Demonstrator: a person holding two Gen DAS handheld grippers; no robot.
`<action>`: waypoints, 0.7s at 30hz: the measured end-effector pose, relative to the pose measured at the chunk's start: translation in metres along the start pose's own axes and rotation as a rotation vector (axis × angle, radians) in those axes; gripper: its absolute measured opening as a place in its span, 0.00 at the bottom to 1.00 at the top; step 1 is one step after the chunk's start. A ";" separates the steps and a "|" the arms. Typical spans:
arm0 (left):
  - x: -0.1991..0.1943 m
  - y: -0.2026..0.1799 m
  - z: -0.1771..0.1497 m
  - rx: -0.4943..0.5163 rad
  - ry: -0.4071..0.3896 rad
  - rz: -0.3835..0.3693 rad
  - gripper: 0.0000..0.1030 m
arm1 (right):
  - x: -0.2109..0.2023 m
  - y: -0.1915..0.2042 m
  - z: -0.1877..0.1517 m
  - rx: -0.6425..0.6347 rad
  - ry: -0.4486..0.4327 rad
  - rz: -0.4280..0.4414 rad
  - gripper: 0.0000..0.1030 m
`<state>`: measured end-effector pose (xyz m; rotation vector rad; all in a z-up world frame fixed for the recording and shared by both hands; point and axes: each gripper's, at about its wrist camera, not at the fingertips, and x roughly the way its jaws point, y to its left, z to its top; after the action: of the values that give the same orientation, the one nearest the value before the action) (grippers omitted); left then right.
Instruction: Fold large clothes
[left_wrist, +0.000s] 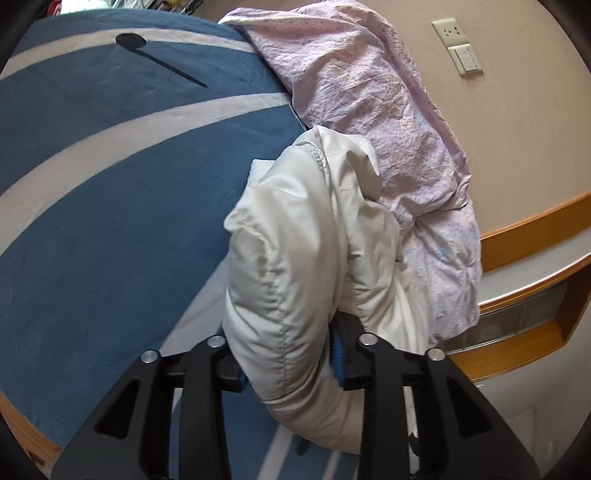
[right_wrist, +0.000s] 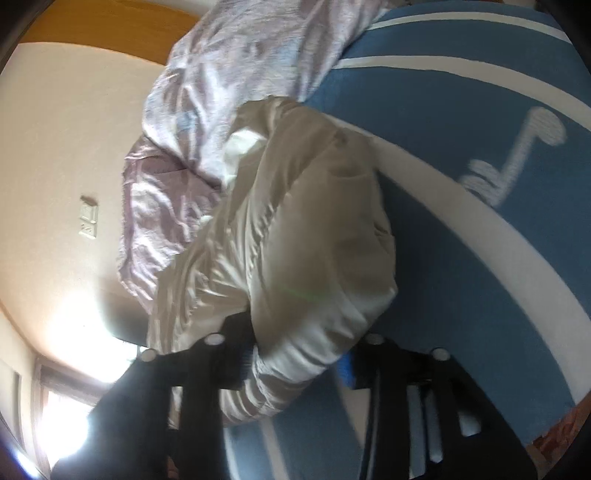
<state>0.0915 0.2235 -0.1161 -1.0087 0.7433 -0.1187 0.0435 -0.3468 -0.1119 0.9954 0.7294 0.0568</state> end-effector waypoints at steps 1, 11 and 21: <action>0.000 0.000 -0.001 0.006 -0.007 0.008 0.40 | -0.001 0.000 -0.001 0.004 -0.015 -0.013 0.53; -0.015 -0.003 -0.005 0.056 -0.154 0.045 0.72 | -0.054 0.093 -0.021 -0.461 -0.473 -0.339 0.73; 0.004 -0.008 -0.013 0.086 -0.105 0.075 0.72 | 0.052 0.196 -0.077 -1.011 -0.277 -0.341 0.75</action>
<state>0.0884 0.2080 -0.1158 -0.8975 0.6735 -0.0316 0.0919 -0.1606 -0.0125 -0.0926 0.4989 -0.0136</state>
